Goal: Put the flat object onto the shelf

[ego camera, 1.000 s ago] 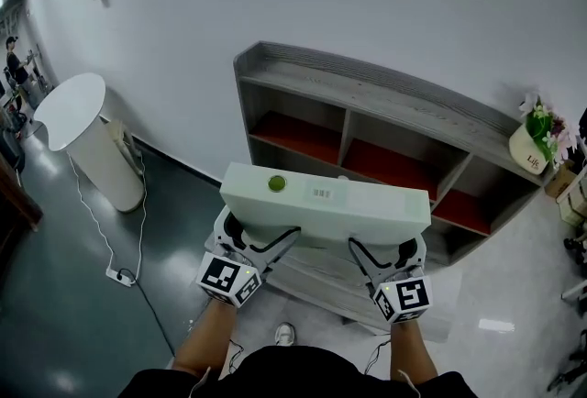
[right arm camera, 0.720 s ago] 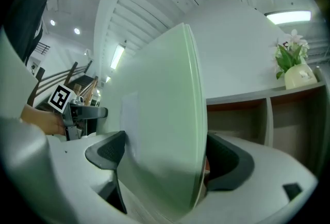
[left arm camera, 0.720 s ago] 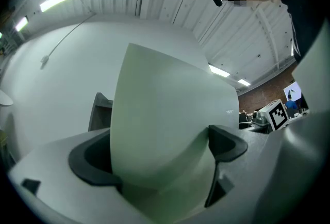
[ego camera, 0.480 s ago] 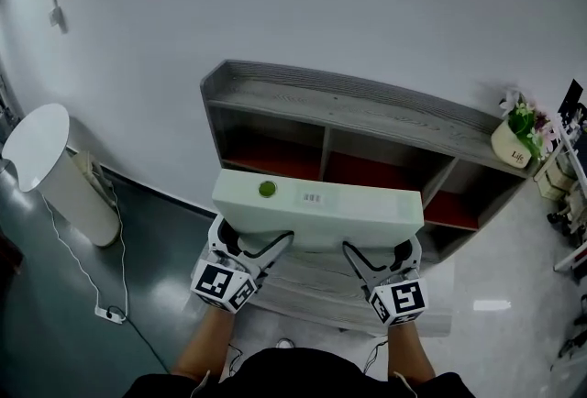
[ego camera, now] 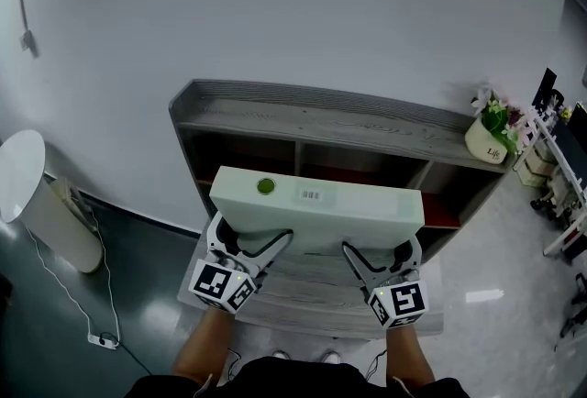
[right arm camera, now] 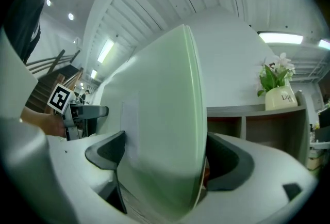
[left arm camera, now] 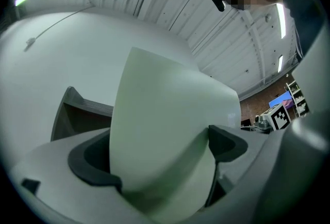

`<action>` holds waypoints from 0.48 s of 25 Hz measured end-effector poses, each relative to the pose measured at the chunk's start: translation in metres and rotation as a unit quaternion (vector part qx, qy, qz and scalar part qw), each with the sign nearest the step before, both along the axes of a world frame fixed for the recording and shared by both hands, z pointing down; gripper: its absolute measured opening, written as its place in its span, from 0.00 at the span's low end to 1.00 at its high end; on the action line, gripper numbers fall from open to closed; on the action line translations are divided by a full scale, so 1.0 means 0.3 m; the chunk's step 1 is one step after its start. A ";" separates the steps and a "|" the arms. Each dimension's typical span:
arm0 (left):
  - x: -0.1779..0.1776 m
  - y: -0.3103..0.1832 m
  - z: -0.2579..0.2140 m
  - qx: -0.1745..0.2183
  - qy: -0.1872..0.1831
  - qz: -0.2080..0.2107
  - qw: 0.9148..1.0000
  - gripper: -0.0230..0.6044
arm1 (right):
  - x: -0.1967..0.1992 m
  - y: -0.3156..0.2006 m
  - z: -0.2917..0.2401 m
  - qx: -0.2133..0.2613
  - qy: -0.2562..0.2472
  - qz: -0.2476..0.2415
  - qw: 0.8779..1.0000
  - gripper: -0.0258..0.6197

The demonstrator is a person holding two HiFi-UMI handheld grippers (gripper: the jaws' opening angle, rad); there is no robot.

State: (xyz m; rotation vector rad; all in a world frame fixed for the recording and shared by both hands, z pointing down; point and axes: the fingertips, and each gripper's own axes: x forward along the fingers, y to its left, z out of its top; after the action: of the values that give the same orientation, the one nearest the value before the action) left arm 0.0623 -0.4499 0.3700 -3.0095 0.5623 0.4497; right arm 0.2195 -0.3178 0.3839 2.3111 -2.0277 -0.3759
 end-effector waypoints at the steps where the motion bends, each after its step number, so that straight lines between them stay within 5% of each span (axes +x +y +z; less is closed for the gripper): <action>1: 0.018 0.006 -0.016 0.003 0.002 0.002 1.000 0.92 | 0.016 0.007 -0.015 0.003 0.001 0.003 1.000 0.81; 12: 0.208 0.056 -0.269 0.056 0.040 0.026 0.997 0.92 | 0.193 0.075 -0.268 0.045 0.042 0.022 0.998 0.81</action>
State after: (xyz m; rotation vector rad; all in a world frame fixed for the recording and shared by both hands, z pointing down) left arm 0.1247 -0.4331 0.2893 -2.9153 0.4481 0.5854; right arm 0.2773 -0.2954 0.3036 2.3435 -1.9576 -0.5629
